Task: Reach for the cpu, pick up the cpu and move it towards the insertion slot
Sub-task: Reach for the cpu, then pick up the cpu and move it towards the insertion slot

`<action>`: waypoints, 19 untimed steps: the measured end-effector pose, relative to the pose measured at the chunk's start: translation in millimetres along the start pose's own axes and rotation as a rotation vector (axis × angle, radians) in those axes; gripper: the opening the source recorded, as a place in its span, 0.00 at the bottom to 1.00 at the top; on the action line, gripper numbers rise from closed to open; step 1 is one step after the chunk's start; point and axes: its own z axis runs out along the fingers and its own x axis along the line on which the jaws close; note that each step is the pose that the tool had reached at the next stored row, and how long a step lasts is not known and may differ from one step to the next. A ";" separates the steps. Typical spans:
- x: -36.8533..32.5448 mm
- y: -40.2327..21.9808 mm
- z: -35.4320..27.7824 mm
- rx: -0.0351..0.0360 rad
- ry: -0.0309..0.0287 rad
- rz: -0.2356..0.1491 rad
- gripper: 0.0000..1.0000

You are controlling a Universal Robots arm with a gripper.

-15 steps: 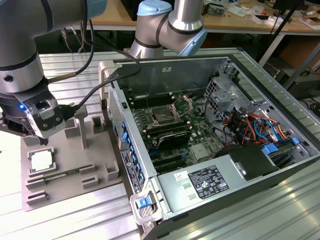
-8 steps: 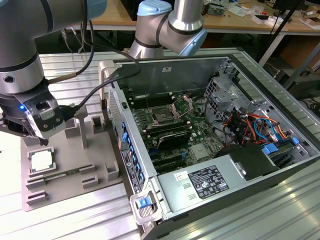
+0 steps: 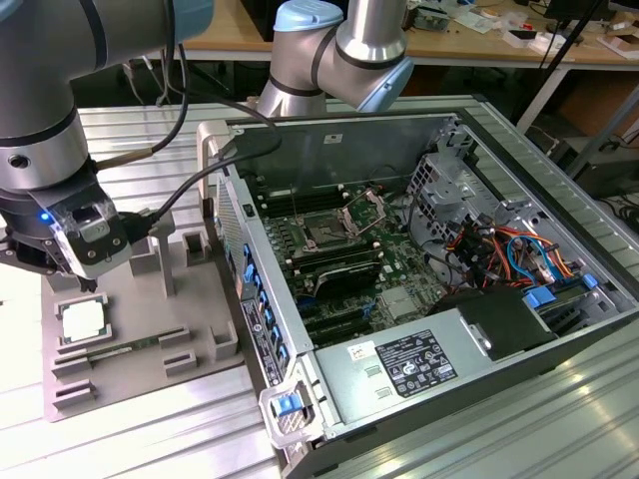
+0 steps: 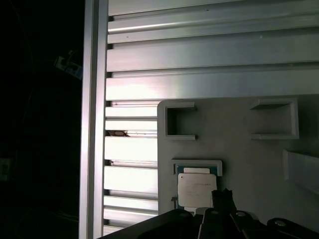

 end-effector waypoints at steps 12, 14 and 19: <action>0.2 -1.9 15.4 0.0000 0.0001 0.000 0.11; 0.4 -2.0 16.0 -0.0001 -0.0002 0.000 0.11; 2.0 -2.6 16.8 0.0000 -0.0001 0.000 0.11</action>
